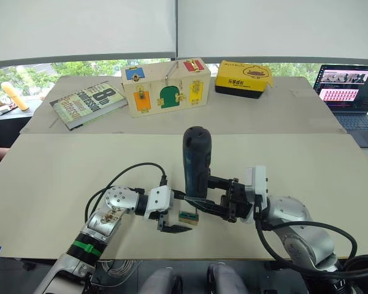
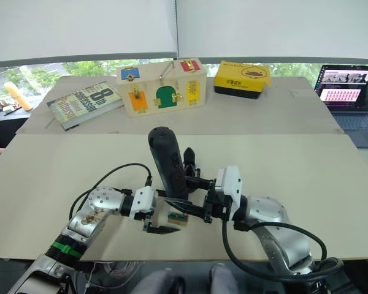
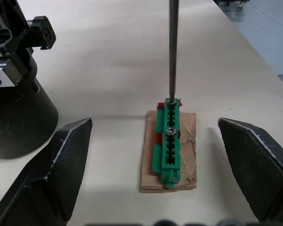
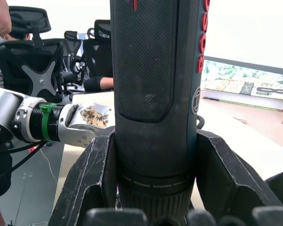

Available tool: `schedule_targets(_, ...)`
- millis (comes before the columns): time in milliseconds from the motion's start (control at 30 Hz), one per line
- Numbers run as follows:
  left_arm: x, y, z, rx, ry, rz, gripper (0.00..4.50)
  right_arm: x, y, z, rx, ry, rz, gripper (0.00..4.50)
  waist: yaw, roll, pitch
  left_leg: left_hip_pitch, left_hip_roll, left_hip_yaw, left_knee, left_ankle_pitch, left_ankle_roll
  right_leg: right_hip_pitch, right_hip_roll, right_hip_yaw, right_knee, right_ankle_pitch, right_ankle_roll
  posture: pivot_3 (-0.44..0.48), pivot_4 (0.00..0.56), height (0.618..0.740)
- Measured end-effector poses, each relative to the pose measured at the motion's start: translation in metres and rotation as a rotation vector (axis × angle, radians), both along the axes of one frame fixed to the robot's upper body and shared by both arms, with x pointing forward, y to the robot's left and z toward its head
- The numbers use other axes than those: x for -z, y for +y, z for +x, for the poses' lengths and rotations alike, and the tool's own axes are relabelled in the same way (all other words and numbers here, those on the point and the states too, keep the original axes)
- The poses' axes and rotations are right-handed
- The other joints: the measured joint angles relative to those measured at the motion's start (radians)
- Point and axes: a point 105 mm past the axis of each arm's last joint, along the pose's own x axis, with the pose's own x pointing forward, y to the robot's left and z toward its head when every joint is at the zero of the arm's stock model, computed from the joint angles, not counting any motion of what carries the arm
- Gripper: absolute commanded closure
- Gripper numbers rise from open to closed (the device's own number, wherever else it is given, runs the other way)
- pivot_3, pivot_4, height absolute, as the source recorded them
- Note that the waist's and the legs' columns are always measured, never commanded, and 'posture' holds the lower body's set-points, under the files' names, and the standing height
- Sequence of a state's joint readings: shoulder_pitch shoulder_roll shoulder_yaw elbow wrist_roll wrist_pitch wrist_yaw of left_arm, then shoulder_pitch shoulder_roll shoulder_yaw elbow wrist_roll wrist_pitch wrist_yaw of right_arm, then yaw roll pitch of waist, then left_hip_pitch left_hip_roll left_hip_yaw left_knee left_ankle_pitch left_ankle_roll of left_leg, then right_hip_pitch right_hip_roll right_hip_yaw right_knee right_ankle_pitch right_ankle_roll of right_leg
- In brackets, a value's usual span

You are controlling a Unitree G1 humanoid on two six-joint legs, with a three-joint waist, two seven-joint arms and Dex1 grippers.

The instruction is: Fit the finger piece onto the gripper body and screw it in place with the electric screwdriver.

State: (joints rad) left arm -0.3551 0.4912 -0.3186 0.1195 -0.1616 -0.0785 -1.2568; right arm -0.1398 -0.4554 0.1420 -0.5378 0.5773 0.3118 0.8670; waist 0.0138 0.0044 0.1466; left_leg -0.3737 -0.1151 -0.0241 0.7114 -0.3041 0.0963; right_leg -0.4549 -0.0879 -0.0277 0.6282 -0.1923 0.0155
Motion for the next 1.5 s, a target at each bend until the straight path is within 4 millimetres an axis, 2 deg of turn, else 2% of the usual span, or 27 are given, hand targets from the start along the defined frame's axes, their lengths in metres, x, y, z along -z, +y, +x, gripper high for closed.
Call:
schedule_targets(200,0.000,0.002,-0.001,-0.001,0.038,-0.005,0.00,-0.011,0.001,-0.006,-0.037,0.018,0.013,2.61,0.000,0.000,0.000,0.000,0.000,0.000,0.000,0.000,0.000,0.000,0.000,0.000,0.000,0.000,0.000,0.000,0.150,0.740)
schedule_targets(600,-0.009,0.031,-0.006,-0.018,0.146,0.036,0.00,-0.043,0.000,-0.003,-0.106,0.018,0.011,2.61,-0.001,0.000,0.000,-0.002,0.000,0.000,0.000,0.000,0.000,-0.001,0.000,0.000,0.000,0.000,0.000,0.000,0.150,0.740)
schedule_targets(833,-0.009,0.042,0.002,-0.050,0.135,0.048,0.00,-0.054,0.004,-0.001,-0.161,0.040,-0.008,2.61,-0.002,-0.001,0.000,-0.005,0.000,0.000,0.000,0.000,0.000,-0.001,0.000,0.000,0.000,0.000,0.000,0.000,0.150,0.740)
schedule_targets(1033,-0.021,0.040,0.019,-0.067,0.084,0.025,0.00,-0.085,0.015,0.008,-0.210,0.075,0.023,2.61,-0.002,-0.001,0.000,-0.006,0.000,0.000,0.001,0.000,0.000,-0.002,-0.001,0.000,0.000,0.000,0.000,0.000,0.150,0.740)
schedule_targets(1233,-0.029,0.043,0.037,-0.098,0.066,0.018,0.00,-0.113,0.022,0.031,-0.172,0.098,0.061,2.61,-0.003,-0.001,0.000,-0.007,0.000,0.000,0.001,0.000,0.000,-0.003,-0.001,-0.002,0.000,0.000,0.000,0.000,0.150,0.740)
schedule_targets(1500,-0.033,0.034,0.056,-0.112,0.042,-0.006,0.00,-0.124,0.022,0.052,-0.081,0.074,0.048,2.61,-0.006,-0.001,0.000,-0.010,-0.001,0.000,0.002,0.000,0.001,-0.004,-0.002,-0.011,0.002,0.000,0.000,0.000,0.150,0.740)
